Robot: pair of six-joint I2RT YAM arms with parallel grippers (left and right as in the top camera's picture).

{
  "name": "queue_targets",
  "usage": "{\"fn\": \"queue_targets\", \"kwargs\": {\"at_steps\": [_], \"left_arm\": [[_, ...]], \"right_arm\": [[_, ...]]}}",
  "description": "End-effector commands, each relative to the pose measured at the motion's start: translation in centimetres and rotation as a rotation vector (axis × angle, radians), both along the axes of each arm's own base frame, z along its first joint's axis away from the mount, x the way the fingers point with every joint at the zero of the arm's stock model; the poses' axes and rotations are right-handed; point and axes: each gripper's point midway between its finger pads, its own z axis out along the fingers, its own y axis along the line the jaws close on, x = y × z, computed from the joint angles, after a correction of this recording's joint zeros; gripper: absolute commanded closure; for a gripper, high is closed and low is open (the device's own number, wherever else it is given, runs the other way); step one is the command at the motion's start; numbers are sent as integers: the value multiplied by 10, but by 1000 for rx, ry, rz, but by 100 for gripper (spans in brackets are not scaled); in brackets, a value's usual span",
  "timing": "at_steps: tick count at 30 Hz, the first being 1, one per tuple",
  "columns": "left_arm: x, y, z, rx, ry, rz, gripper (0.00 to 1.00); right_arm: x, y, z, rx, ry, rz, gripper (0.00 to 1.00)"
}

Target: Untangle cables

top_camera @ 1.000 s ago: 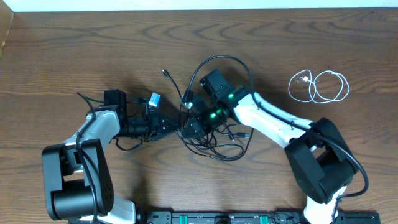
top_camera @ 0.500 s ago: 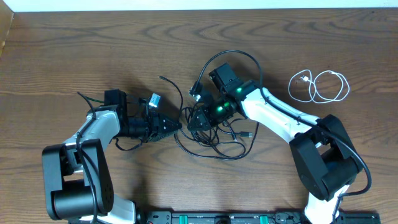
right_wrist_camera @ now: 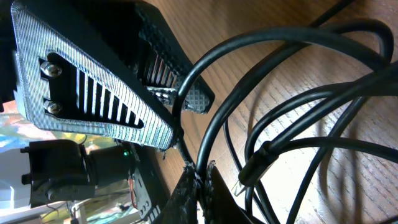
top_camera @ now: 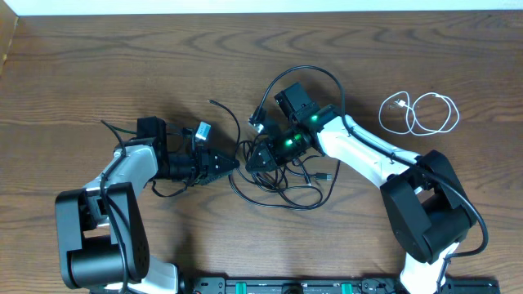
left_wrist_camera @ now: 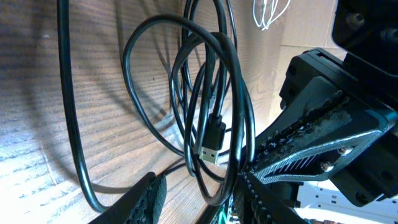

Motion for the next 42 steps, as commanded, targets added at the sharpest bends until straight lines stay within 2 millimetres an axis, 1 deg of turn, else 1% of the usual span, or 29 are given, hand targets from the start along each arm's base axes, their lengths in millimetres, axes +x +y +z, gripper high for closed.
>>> {"fn": "queue_targets", "kwargs": {"at_steps": [1, 4, 7, 8, 14, 15, 17, 21, 25, 27, 31, 34, 35, 39, 40, 42], "left_arm": [[3, 0, 2, -12, -28, -4, 60], [7, 0, 2, -12, -36, 7, 61], [13, -2, 2, -11, -42, 16, 70], [15, -3, 1, -3, -41, 17, 71], [14, -6, -21, 144, 16, 21, 78], [14, -8, -22, 148, 13, 12, 81], [12, -13, -22, 149, 8, -3, 92], [12, -11, -27, 187, 16, -1, 92], [13, 5, -45, 306, 104, 74, 92], [12, 13, -52, 362, 145, 109, 92], [7, 25, -63, 451, 192, 138, 93], [-1, 34, -70, 518, 228, 142, 92], [-6, 37, -72, 541, 249, 140, 92], [-11, 37, -69, 504, 290, 146, 92], [-11, 36, -65, 471, 294, 153, 93], [-5, 37, -54, 396, 277, 179, 93]], "right_arm": [[-2, 1, 1, 24, 35, 2, 99], [-3, 3, 4, 43, 38, 9, 99], [-4, 4, 6, 56, 43, 14, 99], [-4, 4, 6, 56, 42, 14, 99], [-4, 4, 6, 56, 42, 14, 99], [-3, 4, 6, 57, 41, 14, 99], [-3, 4, 6, 57, 39, 15, 99], [-1, 4, 6, 60, 34, 11, 99], [8, -3, 11, 67, 24, -14, 99], [17, -9, 19, 82, 3, -35, 99], [29, -19, 46, 141, -41, -62, 99], [33, -26, 67, 185, -68, -72, 99], [35, -31, 81, 210, -90, -80, 99], [44, -48, 112, 249, -161, -119, 99], [47, -52, 119, 256, -178, -130, 99], [53, -68, 139, 275, -227, -169, 99]]}}
